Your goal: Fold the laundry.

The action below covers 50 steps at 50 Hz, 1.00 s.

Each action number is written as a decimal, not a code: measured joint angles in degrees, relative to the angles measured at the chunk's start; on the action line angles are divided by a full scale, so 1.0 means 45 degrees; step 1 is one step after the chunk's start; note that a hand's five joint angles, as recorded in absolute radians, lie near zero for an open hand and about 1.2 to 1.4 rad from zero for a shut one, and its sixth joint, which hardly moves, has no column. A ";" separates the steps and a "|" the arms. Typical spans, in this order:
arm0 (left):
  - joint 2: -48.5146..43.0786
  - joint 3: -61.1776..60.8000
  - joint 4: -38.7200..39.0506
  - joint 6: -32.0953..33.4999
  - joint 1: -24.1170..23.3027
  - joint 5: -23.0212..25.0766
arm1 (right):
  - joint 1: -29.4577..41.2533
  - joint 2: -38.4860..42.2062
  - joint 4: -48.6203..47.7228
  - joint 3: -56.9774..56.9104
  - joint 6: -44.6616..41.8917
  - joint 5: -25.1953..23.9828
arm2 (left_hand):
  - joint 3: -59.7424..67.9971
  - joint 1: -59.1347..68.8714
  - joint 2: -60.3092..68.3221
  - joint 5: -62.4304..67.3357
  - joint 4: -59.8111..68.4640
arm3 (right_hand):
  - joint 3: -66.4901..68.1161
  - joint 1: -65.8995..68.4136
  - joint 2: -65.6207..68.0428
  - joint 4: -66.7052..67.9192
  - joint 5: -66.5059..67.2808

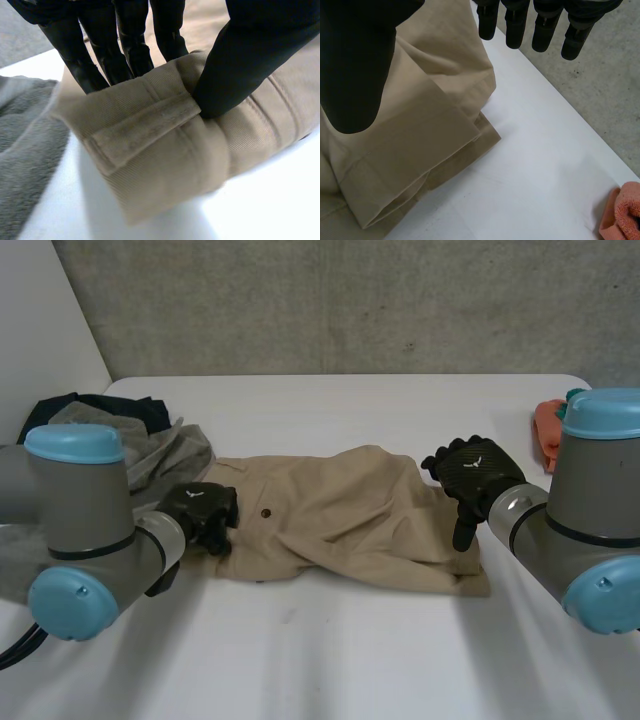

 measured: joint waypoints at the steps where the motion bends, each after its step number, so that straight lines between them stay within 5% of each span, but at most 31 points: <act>1: -0.0049 0.0008 0.0120 0.0116 0.0033 -0.0099 | 0.0008 -0.0001 0.0001 0.0007 -0.0022 -0.0001 | 0.0061 0.0000 0.0099 0.0004 0.0133 | 0.0001 0.0000 0.0000 0.0000 0.0000; 11: 0.0721 0.1348 0.2807 0.1238 0.0301 -0.2844 | 0.0018 -0.0113 0.0008 0.0022 -0.0013 -0.0007 | 0.0179 0.0000 0.0190 0.0004 0.0184 | 0.0000 0.0000 0.0000 0.0000 0.0000; 16: 0.1455 0.2897 0.4873 0.1347 -0.0007 -0.3187 | -0.0189 -0.0348 0.0008 -0.0052 0.0211 -0.0006 | 0.0186 0.0001 0.0191 0.0004 0.0186 | 0.0000 0.0000 0.0000 0.0000 0.0000; 23: 0.1306 0.5576 0.6585 0.1056 -0.1226 -0.1657 | -0.0806 -0.0869 0.0012 -0.0229 0.0852 0.0039 | 0.0187 0.0000 0.0204 0.0004 0.0189 | 0.0000 0.0000 0.0000 0.0000 0.0000; 30: 0.0033 0.6423 0.5162 -0.0276 -0.2578 0.0752 | -0.1638 -0.1392 0.0029 -0.0404 0.1423 0.0020 | 0.0187 0.0000 0.0205 0.0004 0.0190 | 0.0000 0.0000 0.0000 0.0000 0.0000; 39: -0.1807 0.4394 0.4164 -0.2453 -0.4669 0.3700 | -0.2757 -0.1573 0.0129 -0.0836 0.1893 -0.0005 | -0.1259 -0.1143 -0.1330 -0.0959 -0.1214 | 0.0000 0.0000 0.0000 0.0000 0.0000; 44: -0.2263 0.3395 0.3820 -0.2559 -0.5679 0.4035 | -0.3065 -0.1529 0.0240 -0.1014 0.2010 -0.0052 | -0.7129 -0.7323 -0.7313 -0.6949 -0.7298 | 0.0000 0.0000 0.0000 0.0000 0.0000; 50: -0.1019 0.2676 0.3119 -0.1970 -0.5532 0.2937 | -0.3015 -0.1490 0.0333 -0.1153 0.1897 -0.0199 | -0.8259 -0.8003 -0.8468 -0.8360 -0.8589 | 0.0000 0.0000 0.0000 0.0000 0.0001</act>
